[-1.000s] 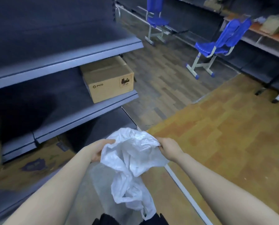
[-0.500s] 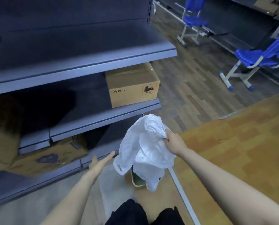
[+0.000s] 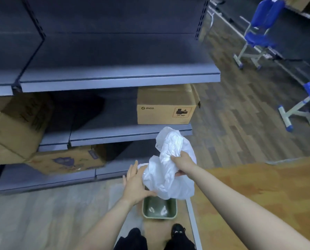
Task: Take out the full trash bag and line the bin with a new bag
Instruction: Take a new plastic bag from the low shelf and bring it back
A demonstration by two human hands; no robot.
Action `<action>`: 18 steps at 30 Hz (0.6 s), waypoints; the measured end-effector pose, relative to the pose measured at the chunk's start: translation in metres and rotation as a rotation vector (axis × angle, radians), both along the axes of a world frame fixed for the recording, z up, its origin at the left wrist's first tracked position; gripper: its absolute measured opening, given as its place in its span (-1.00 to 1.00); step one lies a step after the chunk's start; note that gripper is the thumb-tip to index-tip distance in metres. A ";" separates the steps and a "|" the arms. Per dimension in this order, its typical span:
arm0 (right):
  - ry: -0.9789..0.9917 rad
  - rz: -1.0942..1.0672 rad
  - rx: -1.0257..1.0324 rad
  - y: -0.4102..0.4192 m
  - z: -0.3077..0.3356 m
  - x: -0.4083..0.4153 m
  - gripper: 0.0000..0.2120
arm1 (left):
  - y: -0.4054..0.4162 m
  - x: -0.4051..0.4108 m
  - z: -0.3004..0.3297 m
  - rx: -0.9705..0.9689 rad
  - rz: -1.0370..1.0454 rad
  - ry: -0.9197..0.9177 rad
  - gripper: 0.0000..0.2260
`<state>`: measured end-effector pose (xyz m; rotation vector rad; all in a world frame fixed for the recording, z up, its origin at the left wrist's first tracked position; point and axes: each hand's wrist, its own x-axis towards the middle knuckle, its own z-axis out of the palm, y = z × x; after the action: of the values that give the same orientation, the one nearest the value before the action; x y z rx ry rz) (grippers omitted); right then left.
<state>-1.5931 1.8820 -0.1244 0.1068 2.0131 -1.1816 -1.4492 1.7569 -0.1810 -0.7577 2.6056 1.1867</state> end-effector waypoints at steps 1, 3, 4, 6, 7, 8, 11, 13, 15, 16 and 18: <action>-0.016 0.017 -0.005 0.002 -0.001 -0.006 -0.82 | 0.001 -0.004 0.000 -0.095 0.004 -0.030 -0.29; -0.036 0.019 -0.005 0.007 -0.003 -0.015 -0.71 | 0.002 -0.010 0.004 -0.196 -0.004 -0.071 -0.63; -0.051 0.007 -0.004 0.010 -0.003 -0.019 -0.67 | 0.002 -0.012 0.004 -0.195 0.004 -0.061 -0.71; -0.080 -0.040 -0.037 0.018 -0.003 -0.029 -0.61 | 0.000 -0.013 0.008 -0.066 0.093 0.040 -0.76; -0.086 -0.064 -0.081 0.022 0.000 -0.033 -0.60 | 0.000 -0.013 0.013 0.049 0.151 0.092 -0.77; -0.086 -0.075 -0.133 0.025 0.002 -0.035 -0.61 | -0.001 -0.013 0.018 0.133 0.205 0.140 -0.75; -0.058 -0.029 -0.251 0.035 0.010 -0.039 -0.55 | -0.005 -0.019 0.021 0.221 0.312 0.243 -0.65; 0.013 0.025 -0.247 0.041 0.010 -0.037 -0.26 | -0.010 -0.027 0.019 0.254 0.369 0.278 -0.54; 0.171 0.124 -0.214 0.044 0.009 -0.030 -0.08 | -0.012 -0.038 0.025 0.280 0.422 0.285 -0.50; 0.267 0.193 -0.181 0.045 0.006 -0.024 -0.04 | -0.011 -0.043 0.029 0.314 0.455 0.283 -0.50; 0.450 0.334 -0.098 0.047 0.002 -0.009 0.10 | -0.007 -0.054 0.033 0.427 0.587 0.254 -0.52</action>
<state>-1.6016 1.9285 -0.1227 -0.5699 2.2333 -1.1533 -1.5037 1.7495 -0.1477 -1.3933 2.2208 2.0288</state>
